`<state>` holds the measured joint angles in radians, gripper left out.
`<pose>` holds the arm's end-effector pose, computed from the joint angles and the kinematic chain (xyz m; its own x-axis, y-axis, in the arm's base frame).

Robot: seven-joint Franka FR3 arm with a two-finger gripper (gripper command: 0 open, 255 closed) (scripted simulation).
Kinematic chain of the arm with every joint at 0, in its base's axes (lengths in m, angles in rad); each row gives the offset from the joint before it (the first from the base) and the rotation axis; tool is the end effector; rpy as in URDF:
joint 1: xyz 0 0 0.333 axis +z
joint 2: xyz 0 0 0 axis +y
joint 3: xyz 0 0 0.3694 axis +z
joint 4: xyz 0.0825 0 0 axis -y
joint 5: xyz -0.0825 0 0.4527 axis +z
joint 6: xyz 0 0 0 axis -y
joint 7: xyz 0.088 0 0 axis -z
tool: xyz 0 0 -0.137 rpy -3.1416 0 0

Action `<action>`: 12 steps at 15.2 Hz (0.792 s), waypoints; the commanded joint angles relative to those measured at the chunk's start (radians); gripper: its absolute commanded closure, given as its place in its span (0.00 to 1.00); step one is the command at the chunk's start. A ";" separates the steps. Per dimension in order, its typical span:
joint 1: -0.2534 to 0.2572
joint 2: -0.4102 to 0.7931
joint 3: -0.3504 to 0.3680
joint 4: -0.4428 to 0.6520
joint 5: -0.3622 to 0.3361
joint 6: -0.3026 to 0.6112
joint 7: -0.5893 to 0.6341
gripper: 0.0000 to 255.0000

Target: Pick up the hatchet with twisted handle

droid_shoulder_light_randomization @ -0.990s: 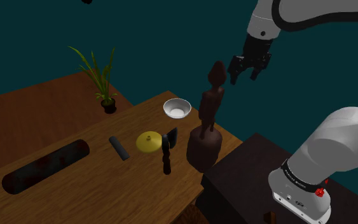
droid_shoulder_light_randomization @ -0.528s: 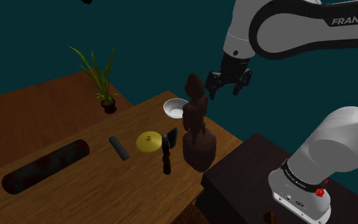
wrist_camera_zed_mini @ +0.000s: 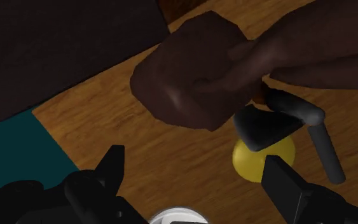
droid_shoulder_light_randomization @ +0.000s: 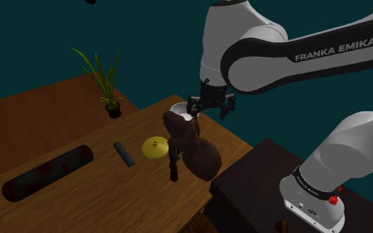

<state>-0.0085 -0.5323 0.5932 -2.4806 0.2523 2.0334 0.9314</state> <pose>0.3615 0.2645 0.4317 0.8648 -0.4981 0.0636 -0.4999 -0.8660 0.0146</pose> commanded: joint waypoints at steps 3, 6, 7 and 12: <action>-0.055 0.155 0.134 0.077 -0.040 0.075 0.192 0.00; -0.112 0.296 0.239 0.151 -0.124 0.121 0.359 0.00; -0.131 0.351 0.274 0.179 -0.167 0.134 0.422 0.00; -0.148 0.601 0.350 0.292 -0.403 0.161 0.700 0.00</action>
<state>-0.1621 0.0427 0.9402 -2.1990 -0.1220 2.1915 1.5955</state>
